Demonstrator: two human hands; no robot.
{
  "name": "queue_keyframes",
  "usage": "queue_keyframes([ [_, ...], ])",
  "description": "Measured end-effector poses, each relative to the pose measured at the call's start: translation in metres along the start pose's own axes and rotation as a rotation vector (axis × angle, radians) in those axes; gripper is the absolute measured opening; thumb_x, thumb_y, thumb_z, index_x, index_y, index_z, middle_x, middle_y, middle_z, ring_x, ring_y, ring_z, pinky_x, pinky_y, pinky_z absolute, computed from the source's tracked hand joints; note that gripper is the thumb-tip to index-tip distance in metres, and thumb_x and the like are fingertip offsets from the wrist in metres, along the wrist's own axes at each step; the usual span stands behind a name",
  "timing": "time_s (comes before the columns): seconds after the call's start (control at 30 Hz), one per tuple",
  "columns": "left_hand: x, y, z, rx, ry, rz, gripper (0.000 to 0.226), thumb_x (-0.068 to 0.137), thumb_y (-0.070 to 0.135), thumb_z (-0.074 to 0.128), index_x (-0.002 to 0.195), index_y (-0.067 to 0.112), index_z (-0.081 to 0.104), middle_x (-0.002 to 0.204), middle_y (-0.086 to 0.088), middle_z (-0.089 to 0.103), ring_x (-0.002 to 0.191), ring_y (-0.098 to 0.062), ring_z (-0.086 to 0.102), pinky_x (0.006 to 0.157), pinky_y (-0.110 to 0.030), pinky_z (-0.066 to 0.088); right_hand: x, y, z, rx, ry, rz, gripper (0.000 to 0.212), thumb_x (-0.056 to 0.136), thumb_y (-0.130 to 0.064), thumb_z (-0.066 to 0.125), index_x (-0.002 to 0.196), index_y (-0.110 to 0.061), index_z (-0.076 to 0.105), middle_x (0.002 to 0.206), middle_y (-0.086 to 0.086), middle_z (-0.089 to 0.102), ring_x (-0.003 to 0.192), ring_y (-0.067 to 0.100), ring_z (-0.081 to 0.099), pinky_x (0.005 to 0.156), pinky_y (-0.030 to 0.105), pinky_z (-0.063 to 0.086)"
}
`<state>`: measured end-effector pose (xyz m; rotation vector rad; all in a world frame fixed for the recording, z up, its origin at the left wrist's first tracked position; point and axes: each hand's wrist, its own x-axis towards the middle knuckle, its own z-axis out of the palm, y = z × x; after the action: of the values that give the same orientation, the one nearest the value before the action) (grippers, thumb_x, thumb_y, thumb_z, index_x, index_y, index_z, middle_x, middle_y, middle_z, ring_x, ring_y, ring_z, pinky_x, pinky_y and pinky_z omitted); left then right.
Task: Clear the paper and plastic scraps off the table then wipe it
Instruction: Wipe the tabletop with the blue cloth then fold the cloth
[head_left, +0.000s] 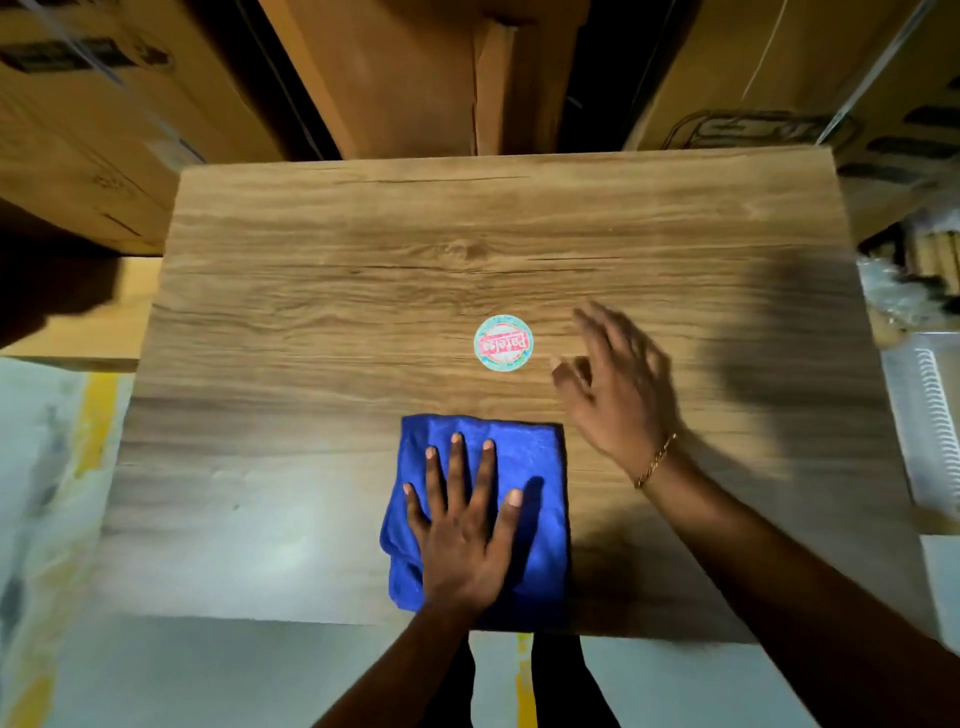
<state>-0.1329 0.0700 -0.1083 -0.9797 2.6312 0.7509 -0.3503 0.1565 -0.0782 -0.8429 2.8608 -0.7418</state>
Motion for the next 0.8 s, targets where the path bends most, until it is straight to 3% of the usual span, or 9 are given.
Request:
queue_keyframes([
  [0.1, -0.004, 0.003, -0.022, -0.554, -0.134, -0.155, 0.071, 0.079, 0.089, -0.004, 0.142, 0.070, 0.021, 0.168, 0.032, 0.001, 0.156, 0.004, -0.014, 0.125, -0.039, -0.016, -0.113, -0.047, 0.020, 0.141, -0.041, -0.098, 0.050, 0.099, -0.036, 0.046, 0.144, -0.017, 0.055, 0.159, 0.004, 0.043, 0.149, 0.023, 0.039, 0.116, 0.042, 0.036],
  [0.17, 0.000, 0.000, -0.039, -0.795, -0.237, -0.255, 0.065, 0.083, 0.086, 0.014, 0.137, 0.064, 0.043, 0.164, 0.034, 0.018, 0.154, 0.009, 0.000, 0.126, -0.042, -0.011, -0.172, -0.060, 0.044, 0.096, -0.158, -0.098, 0.052, 0.096, -0.036, 0.045, 0.145, -0.020, 0.051, 0.162, 0.002, 0.037, 0.146, 0.025, 0.043, 0.111, 0.049, 0.044],
  [0.23, 0.013, -0.015, -0.054, -0.832, -0.251, -0.258, 0.059, 0.091, 0.083, 0.035, 0.131, 0.050, 0.064, 0.151, 0.026, 0.046, 0.147, 0.000, 0.030, 0.128, -0.052, 0.008, -0.195, -0.063, 0.058, -0.030, -0.252, -0.069, 0.053, 0.094, -0.045, 0.046, 0.143, -0.025, 0.047, 0.161, -0.003, 0.036, 0.139, 0.028, 0.050, 0.106, 0.047, 0.042],
  [0.3, 0.033, -0.036, -0.067, -0.711, -0.101, -0.064, 0.056, 0.088, 0.080, 0.047, 0.112, 0.039, 0.076, 0.127, 0.015, 0.069, 0.128, -0.013, 0.058, 0.115, -0.056, 0.040, -0.186, -0.071, 0.057, -0.113, -0.303, 0.039, 0.055, 0.090, -0.055, 0.049, 0.139, -0.031, 0.051, 0.150, -0.002, 0.046, 0.126, 0.029, 0.057, 0.097, 0.045, 0.039],
  [0.33, 0.046, -0.046, -0.074, -0.577, 0.001, 0.018, 0.057, 0.087, 0.078, 0.047, 0.110, 0.035, 0.076, 0.127, 0.011, 0.070, 0.125, -0.018, 0.060, 0.109, -0.053, 0.045, -0.177, -0.074, 0.055, -0.168, -0.308, 0.068, 0.060, 0.087, -0.058, 0.051, 0.141, -0.032, 0.053, 0.149, -0.001, 0.049, 0.126, 0.030, 0.056, 0.096, 0.047, 0.038],
  [0.43, 0.096, -0.064, -0.108, -0.167, 0.216, 0.099, 0.080, 0.086, 0.074, 0.031, 0.139, 0.024, 0.063, 0.159, -0.001, 0.046, 0.146, -0.029, 0.038, 0.111, -0.056, 0.033, -0.162, -0.084, 0.060, -0.334, -0.345, 0.034, 0.068, 0.087, -0.057, 0.053, 0.150, -0.032, 0.048, 0.162, 0.006, 0.040, 0.144, 0.037, 0.041, 0.105, 0.061, 0.034],
  [0.57, 0.164, -0.089, -0.123, 0.061, 0.161, 0.096, 0.085, 0.092, 0.074, 0.017, 0.163, 0.030, 0.028, 0.175, -0.004, 0.008, 0.161, -0.029, 0.004, 0.123, -0.063, 0.007, -0.143, -0.091, 0.076, -0.397, -0.325, 0.074, 0.071, 0.089, -0.055, 0.049, 0.154, -0.028, 0.042, 0.167, 0.011, 0.027, 0.152, 0.044, 0.025, 0.112, 0.071, 0.024],
  [0.67, 0.179, -0.102, -0.105, 0.156, 0.154, 0.100, 0.085, 0.096, 0.073, 0.015, 0.166, 0.026, 0.018, 0.175, -0.007, 0.004, 0.161, -0.031, 0.000, 0.125, -0.064, 0.004, -0.101, -0.086, 0.086, -0.412, -0.282, 0.107, 0.072, 0.094, -0.064, 0.042, 0.158, -0.028, 0.036, 0.168, 0.015, 0.023, 0.154, 0.048, 0.016, 0.115, 0.072, 0.017],
  [0.8, 0.179, -0.103, -0.098, 0.185, 0.236, 0.111, 0.077, 0.099, 0.066, 0.030, 0.164, 0.025, 0.023, 0.175, -0.008, 0.011, 0.161, -0.032, 0.006, 0.125, -0.063, 0.007, -0.031, -0.070, 0.095, -0.418, -0.231, 0.076, 0.077, 0.095, -0.071, 0.034, 0.160, -0.031, 0.029, 0.171, 0.014, 0.014, 0.156, 0.047, 0.007, 0.118, 0.072, 0.013],
])
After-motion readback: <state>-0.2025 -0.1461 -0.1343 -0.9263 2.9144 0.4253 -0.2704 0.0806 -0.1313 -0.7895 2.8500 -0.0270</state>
